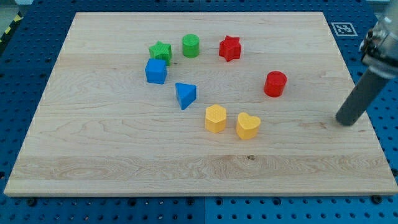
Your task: Slide the red circle to the yellow heart
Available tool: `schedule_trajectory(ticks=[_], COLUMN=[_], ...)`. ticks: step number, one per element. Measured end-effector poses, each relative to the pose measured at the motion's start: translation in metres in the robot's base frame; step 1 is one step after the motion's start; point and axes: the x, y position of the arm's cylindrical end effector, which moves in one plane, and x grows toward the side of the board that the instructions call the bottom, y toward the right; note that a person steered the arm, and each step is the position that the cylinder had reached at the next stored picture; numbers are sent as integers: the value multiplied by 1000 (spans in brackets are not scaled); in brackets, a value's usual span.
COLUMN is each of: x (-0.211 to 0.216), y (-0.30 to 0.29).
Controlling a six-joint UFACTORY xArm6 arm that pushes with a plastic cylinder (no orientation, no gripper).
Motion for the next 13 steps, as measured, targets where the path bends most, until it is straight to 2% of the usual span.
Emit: schedule_trajectory(ticks=[1, 2, 3, 4, 5, 6, 8, 11, 13], x=[-60, -100, -102, -92, -92, -88, -43, 22, 30], y=[3, -11, -53, -97, -115, -125, -125, -73, -26])
